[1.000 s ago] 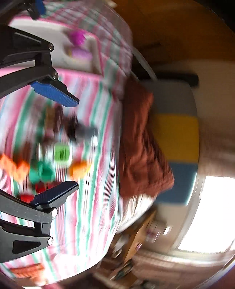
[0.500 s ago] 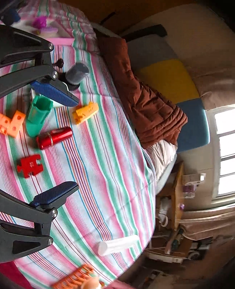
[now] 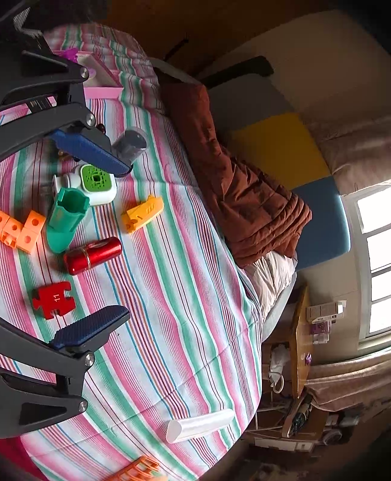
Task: Organize rigid objects
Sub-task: 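Grasp the brown scalp massager by its knob with the left gripper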
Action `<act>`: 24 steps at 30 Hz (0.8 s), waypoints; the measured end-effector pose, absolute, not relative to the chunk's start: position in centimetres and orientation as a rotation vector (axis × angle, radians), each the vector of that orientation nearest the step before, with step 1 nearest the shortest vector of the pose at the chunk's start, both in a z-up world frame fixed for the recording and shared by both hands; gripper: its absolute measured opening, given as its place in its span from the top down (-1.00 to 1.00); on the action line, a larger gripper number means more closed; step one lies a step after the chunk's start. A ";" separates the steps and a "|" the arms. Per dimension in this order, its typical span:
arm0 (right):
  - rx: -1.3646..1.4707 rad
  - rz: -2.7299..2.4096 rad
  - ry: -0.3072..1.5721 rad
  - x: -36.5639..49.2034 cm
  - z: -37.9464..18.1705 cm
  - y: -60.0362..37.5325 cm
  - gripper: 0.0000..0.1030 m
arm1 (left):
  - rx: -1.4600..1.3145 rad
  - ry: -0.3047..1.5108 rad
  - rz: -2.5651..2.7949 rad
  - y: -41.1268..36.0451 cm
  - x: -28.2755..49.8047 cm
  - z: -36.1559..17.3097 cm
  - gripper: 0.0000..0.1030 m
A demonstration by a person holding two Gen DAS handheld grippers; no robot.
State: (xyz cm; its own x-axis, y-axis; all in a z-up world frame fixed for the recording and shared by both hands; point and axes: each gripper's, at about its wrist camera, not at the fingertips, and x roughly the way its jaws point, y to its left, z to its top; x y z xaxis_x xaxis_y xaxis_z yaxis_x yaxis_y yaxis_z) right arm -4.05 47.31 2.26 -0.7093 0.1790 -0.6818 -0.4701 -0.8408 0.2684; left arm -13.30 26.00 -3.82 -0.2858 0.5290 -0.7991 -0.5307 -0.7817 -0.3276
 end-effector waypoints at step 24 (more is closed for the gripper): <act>-0.977 2.560 0.566 -4.3 2.1 46.5 -0.79 | -1.175 0.029 2.127 23.3 -9.9 -3.0 -0.28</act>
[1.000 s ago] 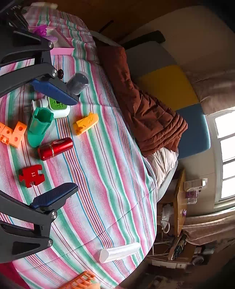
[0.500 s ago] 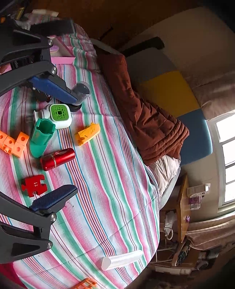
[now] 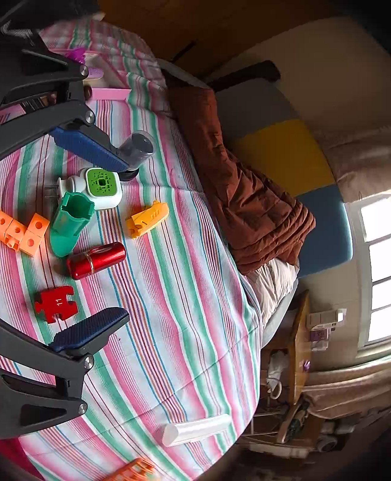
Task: Organize rigid objects
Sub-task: 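Grasp the brown scalp massager by its knob with the left gripper, then lower the massager into the tray and open the left gripper while the right grasps the black lidded cup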
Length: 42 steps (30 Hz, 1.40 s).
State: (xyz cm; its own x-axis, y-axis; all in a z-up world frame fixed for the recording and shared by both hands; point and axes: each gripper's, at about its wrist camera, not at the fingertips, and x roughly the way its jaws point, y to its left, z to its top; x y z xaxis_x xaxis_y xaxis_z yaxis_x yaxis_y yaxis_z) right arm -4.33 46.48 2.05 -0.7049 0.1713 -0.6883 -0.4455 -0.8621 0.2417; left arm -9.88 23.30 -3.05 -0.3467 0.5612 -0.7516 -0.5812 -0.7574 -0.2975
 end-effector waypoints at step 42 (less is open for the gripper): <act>-1.688 2.801 -0.223 -9.9 -3.5 30.3 0.15 | -1.191 -0.152 2.294 8.3 -4.6 -1.4 -0.28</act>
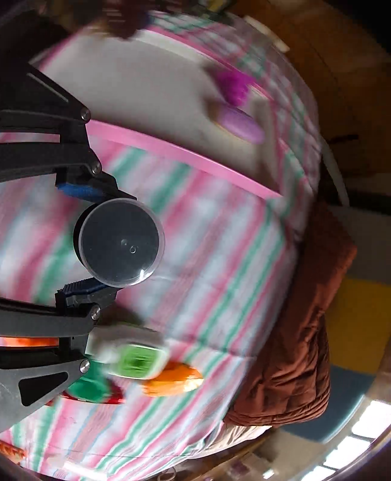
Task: Organize rigid objects
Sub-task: 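Lower the massager into the tray and open the left gripper while the right grasps the black lidded cup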
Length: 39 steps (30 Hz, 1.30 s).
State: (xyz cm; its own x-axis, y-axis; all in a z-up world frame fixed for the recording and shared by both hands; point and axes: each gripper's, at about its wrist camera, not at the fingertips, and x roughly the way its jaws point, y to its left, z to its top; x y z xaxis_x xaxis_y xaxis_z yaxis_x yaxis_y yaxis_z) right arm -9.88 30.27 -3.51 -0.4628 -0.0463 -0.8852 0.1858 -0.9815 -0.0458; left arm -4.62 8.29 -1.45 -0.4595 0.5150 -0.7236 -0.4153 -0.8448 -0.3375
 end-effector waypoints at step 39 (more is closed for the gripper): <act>1.484 -2.652 0.183 -6.8 -5.1 31.3 0.15 | -1.277 -0.191 2.418 3.5 -3.6 -1.5 -0.28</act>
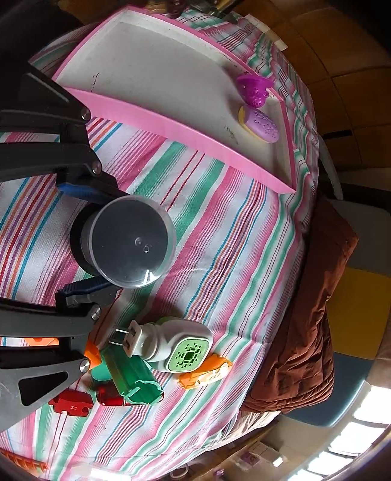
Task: Organize rigid objects
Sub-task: 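Lower the massager into the tray and open the left gripper while the right grasps the black lidded cup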
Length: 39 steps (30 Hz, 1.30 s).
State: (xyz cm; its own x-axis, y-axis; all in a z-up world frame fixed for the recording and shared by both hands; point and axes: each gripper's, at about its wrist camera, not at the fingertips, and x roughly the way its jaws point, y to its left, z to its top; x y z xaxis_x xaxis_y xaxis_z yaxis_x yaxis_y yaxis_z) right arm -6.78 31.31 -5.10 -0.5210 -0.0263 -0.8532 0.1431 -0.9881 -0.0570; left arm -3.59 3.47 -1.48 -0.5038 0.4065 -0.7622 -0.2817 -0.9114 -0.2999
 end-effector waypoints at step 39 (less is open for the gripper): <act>1.479 -2.661 0.223 -6.9 -4.8 31.1 0.15 | -1.316 0.031 2.605 3.9 -13.5 -2.5 -0.40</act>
State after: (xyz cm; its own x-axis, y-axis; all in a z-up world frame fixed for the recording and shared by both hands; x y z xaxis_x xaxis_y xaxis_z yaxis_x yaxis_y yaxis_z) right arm -6.87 31.14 -4.84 -0.5274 -0.0068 -0.8496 0.1481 -0.9854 -0.0840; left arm -13.52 3.86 -2.47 -0.5738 0.1881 -0.7971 -0.2073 -0.9749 -0.0809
